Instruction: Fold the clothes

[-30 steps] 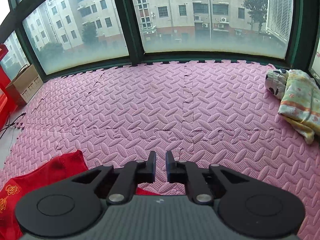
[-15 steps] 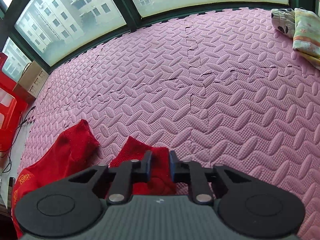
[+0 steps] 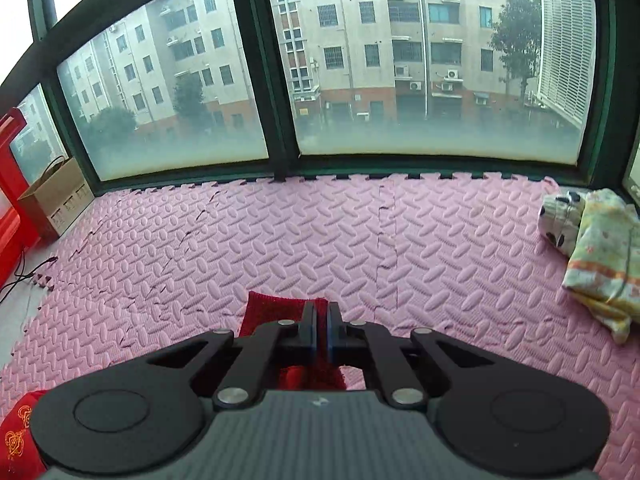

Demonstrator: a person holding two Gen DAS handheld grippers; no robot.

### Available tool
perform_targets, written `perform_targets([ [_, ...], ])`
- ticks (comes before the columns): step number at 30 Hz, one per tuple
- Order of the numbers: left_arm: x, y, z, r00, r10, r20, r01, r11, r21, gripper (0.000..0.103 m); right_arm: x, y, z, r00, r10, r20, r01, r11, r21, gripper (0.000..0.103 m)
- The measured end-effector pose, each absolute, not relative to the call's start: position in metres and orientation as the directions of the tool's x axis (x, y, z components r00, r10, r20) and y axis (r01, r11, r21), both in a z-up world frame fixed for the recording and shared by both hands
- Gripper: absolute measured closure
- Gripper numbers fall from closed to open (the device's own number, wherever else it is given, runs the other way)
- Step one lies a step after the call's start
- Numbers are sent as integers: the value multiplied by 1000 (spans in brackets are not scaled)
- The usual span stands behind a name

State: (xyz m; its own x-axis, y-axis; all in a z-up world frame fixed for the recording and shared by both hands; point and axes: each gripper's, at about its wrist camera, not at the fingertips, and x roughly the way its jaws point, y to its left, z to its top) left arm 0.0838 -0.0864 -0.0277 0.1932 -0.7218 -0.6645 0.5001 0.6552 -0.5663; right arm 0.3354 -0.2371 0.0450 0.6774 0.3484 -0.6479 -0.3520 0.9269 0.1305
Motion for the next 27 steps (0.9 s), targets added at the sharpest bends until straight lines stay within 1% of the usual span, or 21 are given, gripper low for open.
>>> perform_targets([
  [6, 87, -93, -34, 167, -733, -660, 496, 641, -586, 57, 363, -236, 69, 778, 302, -551, -322, 945, 63, 100],
  [9, 90, -94, -36, 163, -739, -654, 493, 635, -595, 57, 372, -235, 65, 810, 250, -531, -285, 958, 16, 100],
  [11, 90, -92, -33, 170, -744, -646, 491, 633, -599, 57, 384, -234, 53, 791, 220, -571, -274, 962, -10, 100],
  [13, 90, -88, -28, 184, -748, -638, 490, 632, -600, 57, 388, -236, 42, 764, 215, -608, -262, 965, 12, 100],
  [16, 91, -75, -17, 225, -743, -630, 494, 645, -583, 57, 380, -231, 33, 722, 266, -639, -308, 950, 47, 96],
  [18, 92, -65, -8, 257, -736, -626, 495, 657, -569, 57, 373, -222, 27, 680, 313, -663, -358, 931, 73, 95],
  [21, 96, -46, 4, 321, -711, -625, 479, 691, -541, 57, 358, -199, 16, 580, 400, -710, -446, 885, 135, 91],
  [23, 102, -31, 13, 381, -676, -630, 455, 731, -509, 57, 346, -182, 7, 515, 441, -735, -491, 855, 168, 84],
  [24, 106, -23, 17, 413, -655, -633, 440, 752, -491, 56, 339, -175, 4, 492, 454, -743, -508, 842, 179, 82],
  [25, 110, -15, 21, 444, -630, -637, 422, 775, -471, 56, 332, -168, 0, 467, 467, -751, -525, 830, 189, 75],
  [26, 117, -7, 24, 474, -600, -645, 400, 799, -449, 56, 327, -163, -2, 453, 475, -755, -537, 821, 194, 72],
  [27, 124, 1, 27, 502, -569, -651, 377, 822, -427, 56, 323, -160, -3, 444, 480, -757, -547, 814, 195, 72],
])
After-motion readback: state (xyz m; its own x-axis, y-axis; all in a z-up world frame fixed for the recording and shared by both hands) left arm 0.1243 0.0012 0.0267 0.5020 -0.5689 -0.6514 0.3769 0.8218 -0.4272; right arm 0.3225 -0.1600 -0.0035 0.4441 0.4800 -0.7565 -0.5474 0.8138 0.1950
